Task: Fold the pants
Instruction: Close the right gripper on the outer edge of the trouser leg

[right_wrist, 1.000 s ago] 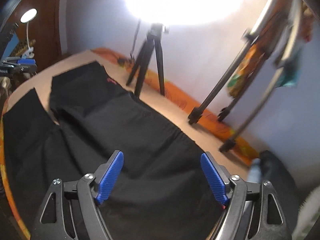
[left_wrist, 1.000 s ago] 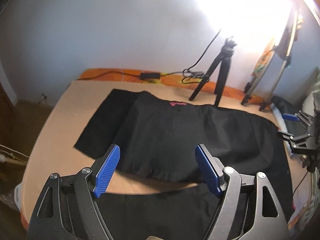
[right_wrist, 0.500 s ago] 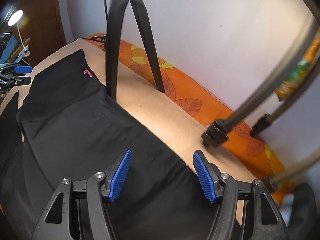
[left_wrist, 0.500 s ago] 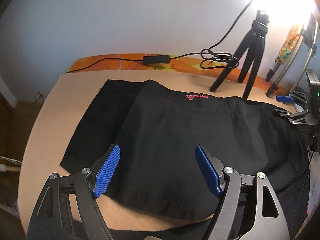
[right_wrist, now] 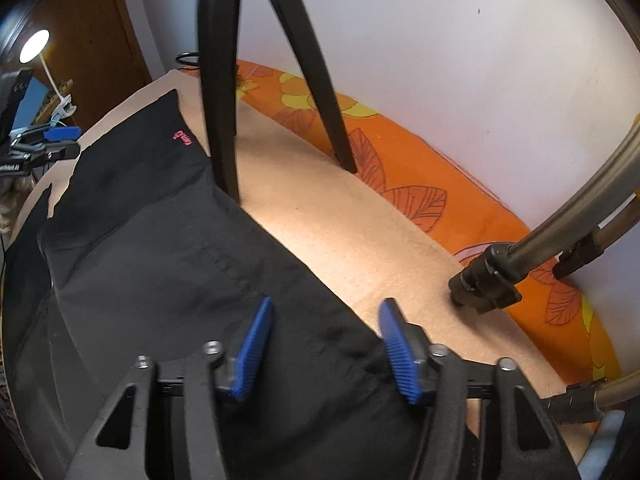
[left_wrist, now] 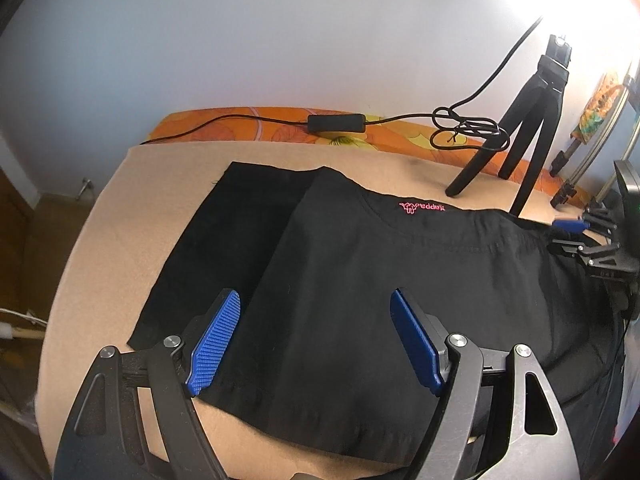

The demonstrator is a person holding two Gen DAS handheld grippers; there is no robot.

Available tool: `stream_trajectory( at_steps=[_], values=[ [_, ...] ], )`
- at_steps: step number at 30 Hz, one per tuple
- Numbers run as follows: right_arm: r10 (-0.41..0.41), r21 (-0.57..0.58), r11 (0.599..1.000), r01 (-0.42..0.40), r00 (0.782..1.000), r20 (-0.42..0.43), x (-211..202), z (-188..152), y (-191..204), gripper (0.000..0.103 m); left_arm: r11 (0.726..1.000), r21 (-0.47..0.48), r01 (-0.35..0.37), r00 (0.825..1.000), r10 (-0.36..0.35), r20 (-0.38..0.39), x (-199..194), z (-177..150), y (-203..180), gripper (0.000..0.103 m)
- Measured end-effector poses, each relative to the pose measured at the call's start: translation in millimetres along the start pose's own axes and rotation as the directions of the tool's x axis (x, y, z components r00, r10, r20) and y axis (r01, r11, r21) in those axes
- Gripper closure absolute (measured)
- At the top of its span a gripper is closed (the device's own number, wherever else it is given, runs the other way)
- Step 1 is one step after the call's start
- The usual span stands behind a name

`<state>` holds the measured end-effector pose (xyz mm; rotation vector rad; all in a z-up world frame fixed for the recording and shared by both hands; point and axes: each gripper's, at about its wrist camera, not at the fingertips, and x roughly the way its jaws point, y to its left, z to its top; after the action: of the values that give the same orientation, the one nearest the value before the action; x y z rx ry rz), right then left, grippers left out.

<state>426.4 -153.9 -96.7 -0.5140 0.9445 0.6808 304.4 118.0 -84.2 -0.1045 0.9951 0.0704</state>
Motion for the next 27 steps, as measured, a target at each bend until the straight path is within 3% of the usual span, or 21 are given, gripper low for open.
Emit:
stream_trajectory(
  at_steps=[1, 2, 4, 10, 13, 16, 20, 27],
  values=[
    [0.017, -0.001, 1.000, -0.017, 1.000, 0.000, -3, -1, 5, 0.078, 1.000, -0.008, 0.006, 1.000, -0.006, -0.001, 0, 1, 1, 0.025],
    [0.010, -0.005, 1.000, -0.010, 1.000, -0.001, -5, -2, 10, 0.090, 1.000, -0.019, 0.011, 1.000, -0.012, -0.002, 1, 2, 2, 0.025],
    [-0.044, -0.028, 0.999, 0.044, 0.999, 0.008, -11, -4, 20, 0.097, 0.999, -0.047, 0.026, 1.000, -0.026, -0.005, 1, 4, 6, 0.025],
    [-0.075, 0.014, 0.997, 0.074, 0.983, 0.167, -70, -15, 51, 0.100, 0.979, -0.183, 0.085, 0.996, -0.086, 0.000, 2, 14, 23, 0.025],
    [-0.117, -0.022, 0.992, 0.124, 0.972, 0.203, -96, -27, 78, 0.100, 0.966, -0.235, 0.109, 0.994, -0.111, 0.005, 1, 17, 26, 0.025],
    [-0.144, -0.096, 0.981, 0.168, 0.965, 0.220, -116, -41, 110, 0.100, 0.955, -0.263, 0.135, 0.990, -0.137, 0.009, 0, 19, 23, 0.025],
    [-0.130, -0.148, 0.974, 0.169, 0.962, 0.242, -129, -66, 133, 0.100, 0.952, -0.259, 0.162, 0.985, -0.171, -0.013, 1, 23, 8, 0.025],
    [-0.069, -0.240, 0.965, 0.108, 0.984, 0.165, -122, -114, 185, 0.101, 0.943, -0.256, 0.212, 0.969, -0.237, -0.069, 10, 30, -36, 0.025]
  ],
)
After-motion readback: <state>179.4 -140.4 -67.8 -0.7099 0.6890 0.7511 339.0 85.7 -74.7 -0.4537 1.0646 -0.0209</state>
